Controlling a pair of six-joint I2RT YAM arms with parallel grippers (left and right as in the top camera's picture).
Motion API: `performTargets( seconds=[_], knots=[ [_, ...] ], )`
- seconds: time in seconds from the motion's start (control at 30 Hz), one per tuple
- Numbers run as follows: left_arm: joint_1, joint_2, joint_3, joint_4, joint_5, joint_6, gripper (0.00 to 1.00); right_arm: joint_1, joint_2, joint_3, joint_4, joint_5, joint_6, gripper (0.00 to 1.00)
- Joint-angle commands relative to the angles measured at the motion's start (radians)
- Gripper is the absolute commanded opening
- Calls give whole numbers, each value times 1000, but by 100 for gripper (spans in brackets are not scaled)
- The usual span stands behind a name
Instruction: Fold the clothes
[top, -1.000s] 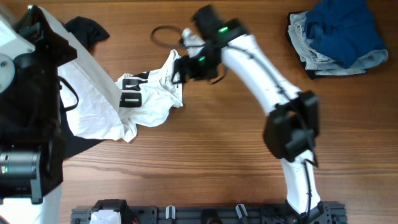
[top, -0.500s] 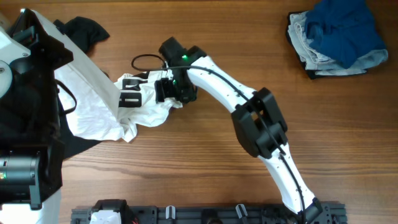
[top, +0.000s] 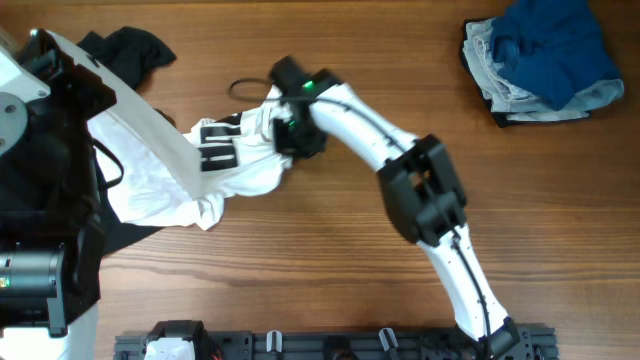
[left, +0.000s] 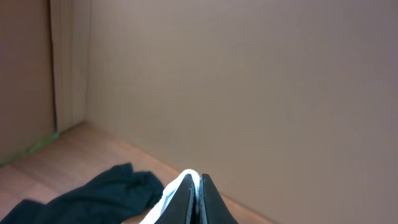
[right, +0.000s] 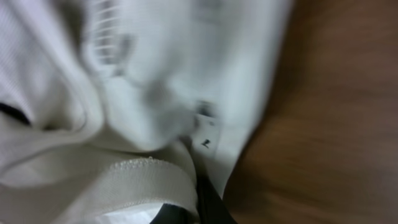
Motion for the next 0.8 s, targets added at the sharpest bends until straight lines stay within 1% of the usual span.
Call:
performTargets(
  seconds=[0.0,0.17,0.2,0.3,0.43,0.6,0.77],
  knots=[
    [5,21,5,-36,-16,8,4,-179,-96,-2,-16,13,-103,4],
    [5,70,5,-93,-6,7,4,-374,-222,-2,-24,39,-209,4],
    [5,84,5,-102,15,8,4,-425,-256,-2,-23,35,-237,4],
    [5,133,5,-128,114,7,4,-517,-318,-2,-28,34,-275,4],
    [5,220,5,-167,201,4,4,-541,-325,-2,-48,39,-331,4],
    [4,375,4,-206,336,5,4,-535,-318,-2,-36,74,-335,5],
    [-10,548,4,-212,351,5,4,-552,-318,-2,-19,74,-336,6]
  ],
)
